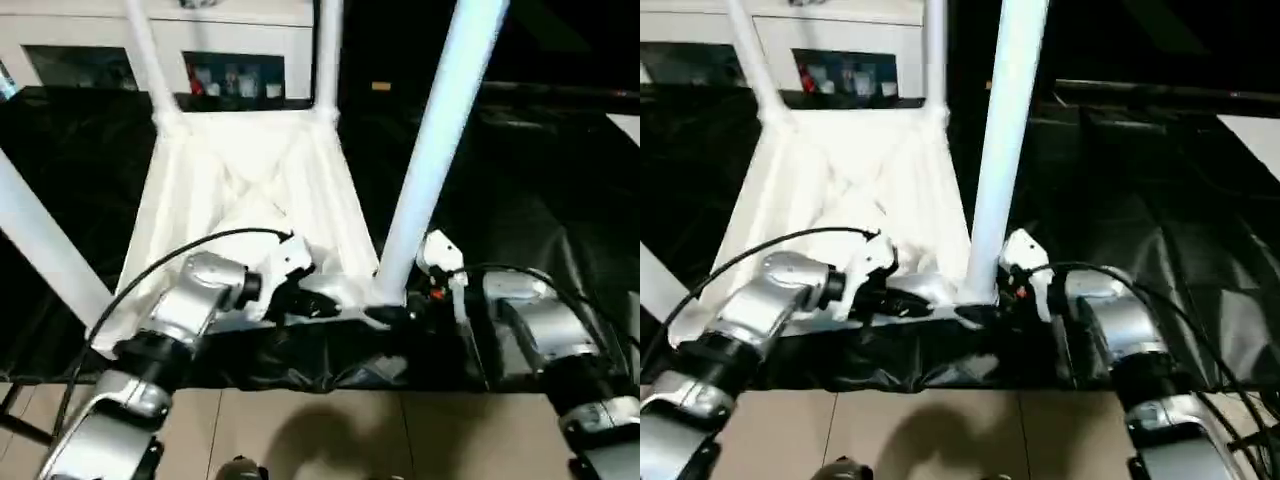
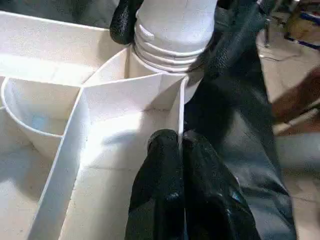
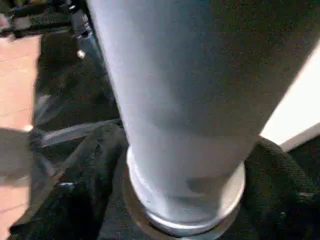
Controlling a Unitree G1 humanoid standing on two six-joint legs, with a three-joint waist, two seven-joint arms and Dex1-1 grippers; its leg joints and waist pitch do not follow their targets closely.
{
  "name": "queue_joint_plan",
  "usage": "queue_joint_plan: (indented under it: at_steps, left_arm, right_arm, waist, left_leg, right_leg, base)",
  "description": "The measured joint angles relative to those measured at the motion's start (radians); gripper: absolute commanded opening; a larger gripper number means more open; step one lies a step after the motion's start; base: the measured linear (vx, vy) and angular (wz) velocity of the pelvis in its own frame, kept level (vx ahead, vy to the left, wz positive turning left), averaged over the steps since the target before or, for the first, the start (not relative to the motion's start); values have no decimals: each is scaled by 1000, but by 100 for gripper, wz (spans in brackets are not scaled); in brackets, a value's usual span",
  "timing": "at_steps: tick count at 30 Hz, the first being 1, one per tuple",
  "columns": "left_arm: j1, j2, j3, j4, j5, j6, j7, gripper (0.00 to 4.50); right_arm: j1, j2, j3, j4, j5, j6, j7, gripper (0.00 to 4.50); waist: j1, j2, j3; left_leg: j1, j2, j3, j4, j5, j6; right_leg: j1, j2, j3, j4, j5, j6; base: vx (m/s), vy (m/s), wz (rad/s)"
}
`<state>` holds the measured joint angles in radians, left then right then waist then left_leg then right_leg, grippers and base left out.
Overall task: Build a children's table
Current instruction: Rotate leg to tighten
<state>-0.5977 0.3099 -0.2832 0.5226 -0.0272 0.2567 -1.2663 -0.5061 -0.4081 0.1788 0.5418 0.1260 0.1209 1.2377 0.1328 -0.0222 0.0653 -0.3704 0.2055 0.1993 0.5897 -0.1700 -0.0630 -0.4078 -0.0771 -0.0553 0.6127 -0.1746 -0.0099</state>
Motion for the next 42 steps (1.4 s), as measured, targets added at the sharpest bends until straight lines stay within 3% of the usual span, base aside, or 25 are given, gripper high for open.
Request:
queue_joint_plan:
  at_steps: [6, 14, 15, 18, 21, 26, 30, 33, 35, 38, 42]
  left_arm:
    - [1, 9, -1, 0, -4, 0, -29, 0]
    - [2, 4, 2, 1, 0, 2, 5, 0]
    - [0, -5, 7, 8, 8, 2, 34, 0]
    - [-44, -65, 34, 77, 42, 5, 178, 0]
    - [-81, -134, 48, 135, 63, 12, 320, 0]
    - [-112, -201, 62, 168, 79, 32, 470, 0]
    - [-114, -229, 70, 170, 98, 36, 530, 0]
    - [-115, -232, 70, 171, 101, 35, 532, 0]
    - [-114, -229, 68, 171, 101, 29, 517, 0]
    - [-111, -212, 57, 167, 100, 15, 473, 0]
    - [-98, -194, 50, 150, 99, 4, 420, 0]
  right_arm:
    - [5, -7, 10, -20, -2, 7, 15, 285]
    - [11, 23, -7, -10, -3, 11, -35, 270]
    - [7, 41, -22, 13, -4, 7, -74, 270]
    - [-34, 126, -85, 111, -17, -2, -296, 269]
    - [-63, 185, -135, 165, -23, 0, -491, 269]
    - [-91, 261, -189, 194, -26, 10, -717, 269]
    - [-115, 286, -207, 229, -41, -6, -784, 269]
    - [-115, 290, -209, 245, -45, -33, -791, 339]
    - [-115, 287, -205, 245, -49, -38, -772, 342]
    - [-115, 256, -180, 244, -55, -45, -705, 380]
    - [-110, 222, -157, 233, -57, -45, -601, 383]
  waist:
    - [6, 0, 0]
    - [4, 0, 0]
    - [2, -1, 0]
    - [-29, -2, 0]
    - [-44, -3, 0]
    - [-48, -2, 0]
    - [-47, -2, 0]
    - [-46, -2, 0]
    - [-47, -2, 0]
    - [-44, -2, 0]
    - [-42, -2, 0]
  left_leg:
    - [0, 0, 0, 0, 0, 0]
    - [1, 0, 0, 1, 0, 0]
    - [1, 0, 0, 1, 0, 0]
    - [1, 0, 0, 2, 1, -2]
    - [2, 0, 0, 2, 1, -2]
    - [0, 0, 0, -3, 1, -2]
    - [-1, 0, 0, -4, 1, -2]
    - [-2, 0, 0, -3, 1, -2]
    - [-2, 0, 0, -3, 1, -2]
    - [-2, 0, 0, -4, 1, -2]
    - [-2, 1, 0, -3, 1, -2]
  right_leg:
    - [0, 0, 0, 0, 0, 0]
    - [0, 0, 0, 1, 0, 0]
    - [0, 0, 0, 1, 0, 0]
    - [0, 0, 0, 0, 1, 0]
    - [0, 0, 0, 1, 1, 0]
    - [-3, 0, -1, 0, 0, 0]
    - [-4, 0, -2, -1, 0, 0]
    - [-4, 0, -2, -1, 0, -1]
    - [-4, 0, -2, -1, 0, 0]
    - [-4, 0, -2, -1, 0, -1]
    - [-4, 0, -3, 0, 0, -1]
  base:
    - [0, 0, 0]
    - [0, 0, 0]
    - [0, 0, 0]
    - [0, 0, 0]
    - [0, 0, 0]
    - [0, 0, 0]
    - [0, 0, 0]
    - [0, 0, 0]
    - [0, 0, 0]
    - [0, 0, 0]
    - [0, 0, 0]
